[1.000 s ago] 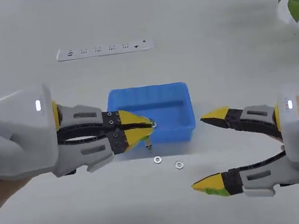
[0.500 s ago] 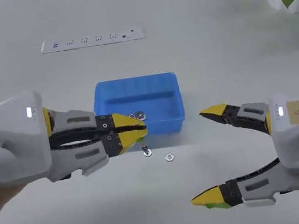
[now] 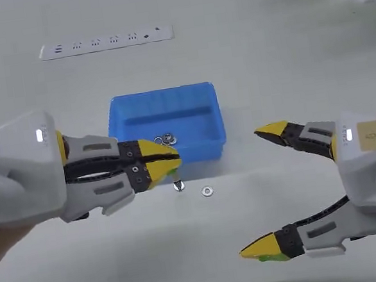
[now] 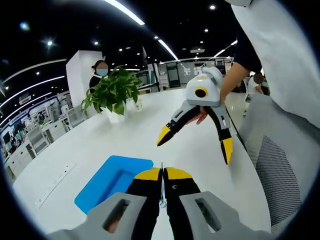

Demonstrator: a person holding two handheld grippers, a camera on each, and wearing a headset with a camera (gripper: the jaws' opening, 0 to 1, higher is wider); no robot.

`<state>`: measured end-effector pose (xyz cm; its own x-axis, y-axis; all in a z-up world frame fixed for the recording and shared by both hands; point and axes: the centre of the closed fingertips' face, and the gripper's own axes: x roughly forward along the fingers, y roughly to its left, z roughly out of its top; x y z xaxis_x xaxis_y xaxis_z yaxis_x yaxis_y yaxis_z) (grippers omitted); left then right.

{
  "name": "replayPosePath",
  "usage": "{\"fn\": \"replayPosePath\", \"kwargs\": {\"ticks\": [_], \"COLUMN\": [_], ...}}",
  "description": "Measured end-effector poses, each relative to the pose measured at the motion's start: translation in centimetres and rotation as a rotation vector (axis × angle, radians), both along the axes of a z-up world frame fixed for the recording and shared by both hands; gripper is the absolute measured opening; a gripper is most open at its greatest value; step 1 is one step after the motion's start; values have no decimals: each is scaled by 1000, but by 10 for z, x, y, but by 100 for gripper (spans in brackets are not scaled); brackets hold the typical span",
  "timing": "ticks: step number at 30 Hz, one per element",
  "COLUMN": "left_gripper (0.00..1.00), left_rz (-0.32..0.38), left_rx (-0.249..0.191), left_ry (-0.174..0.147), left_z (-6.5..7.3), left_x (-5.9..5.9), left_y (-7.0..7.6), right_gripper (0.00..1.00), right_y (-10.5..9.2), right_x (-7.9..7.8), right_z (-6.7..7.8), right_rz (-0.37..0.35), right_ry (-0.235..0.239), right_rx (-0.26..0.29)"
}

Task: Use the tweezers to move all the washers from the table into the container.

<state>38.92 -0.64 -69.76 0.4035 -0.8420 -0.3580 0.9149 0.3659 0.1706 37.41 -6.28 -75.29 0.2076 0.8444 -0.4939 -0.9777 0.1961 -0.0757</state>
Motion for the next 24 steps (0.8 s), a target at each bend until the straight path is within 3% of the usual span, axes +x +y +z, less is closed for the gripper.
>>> {"fn": "replayPosePath", "kwargs": {"ticks": [10,16,24], "left_gripper": [5,5,5], "left_rz": [12,-9,-4], "left_rx": [-5,-26,-32], "left_ry": [9,52,78], "left_z": [-3,-3,-3], "left_x": [3,1,4], "left_y": [2,-1,2], "right_gripper": [96,94,85], "right_y": [2,8,30], "right_x": [-1,-2,0], "right_z": [1,2,14], "right_rz": [-4,8,47], "right_ry": [14,22,8], "right_rx": [8,17,52]}}
